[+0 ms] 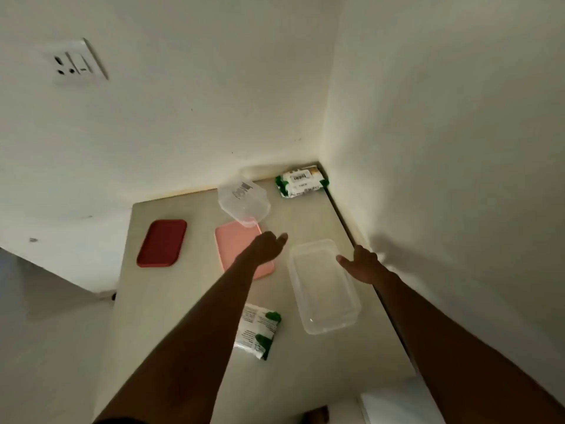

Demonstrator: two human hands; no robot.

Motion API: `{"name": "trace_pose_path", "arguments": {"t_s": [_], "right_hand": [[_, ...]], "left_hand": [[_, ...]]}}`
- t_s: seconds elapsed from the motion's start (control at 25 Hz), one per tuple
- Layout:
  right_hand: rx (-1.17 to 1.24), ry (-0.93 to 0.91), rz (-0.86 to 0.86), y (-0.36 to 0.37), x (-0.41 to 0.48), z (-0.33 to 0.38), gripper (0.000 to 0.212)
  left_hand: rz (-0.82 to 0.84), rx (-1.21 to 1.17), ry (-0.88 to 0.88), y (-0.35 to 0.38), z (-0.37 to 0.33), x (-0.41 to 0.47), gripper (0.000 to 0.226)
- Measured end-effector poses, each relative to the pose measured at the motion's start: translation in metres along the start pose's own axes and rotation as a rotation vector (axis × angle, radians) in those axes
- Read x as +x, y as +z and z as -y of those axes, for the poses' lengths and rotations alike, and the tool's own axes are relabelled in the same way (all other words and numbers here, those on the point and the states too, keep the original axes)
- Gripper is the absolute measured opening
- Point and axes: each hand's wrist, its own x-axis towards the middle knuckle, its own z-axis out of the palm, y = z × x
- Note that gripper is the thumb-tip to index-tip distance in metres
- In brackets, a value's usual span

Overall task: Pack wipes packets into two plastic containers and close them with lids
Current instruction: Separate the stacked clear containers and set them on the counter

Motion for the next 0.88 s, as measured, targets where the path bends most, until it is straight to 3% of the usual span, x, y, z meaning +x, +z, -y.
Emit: {"name": "trace_pose_path", "arguments": {"t_s": [0.16, 0.48, 0.72, 0.88], "right_hand": [[0.132, 0.029, 0.121, 0.017, -0.003, -0.029, 0.09], [0.365, 0.036, 0.152, 0.028, 0.005, -0.024, 0.044], [0.445, -0.032, 0.13, 0.0, 0.007, 0.014, 0.019], [0.817, -0.041, 0.058, -0.033, 0.011, 0.044, 0.038]], "left_hand": [[0.139, -0.08, -0.076, 0.066, -0.002, -0.004, 0.074], [0.187, -0.399, -0.24, 0.088, 0.002, -0.005, 0.072], [0.051, -0.492, -0.157, 0.049, -0.004, -0.002, 0.076], [-0.052, -0.795, -0.076, 0.005, -0.022, 0.005, 0.069]]}}
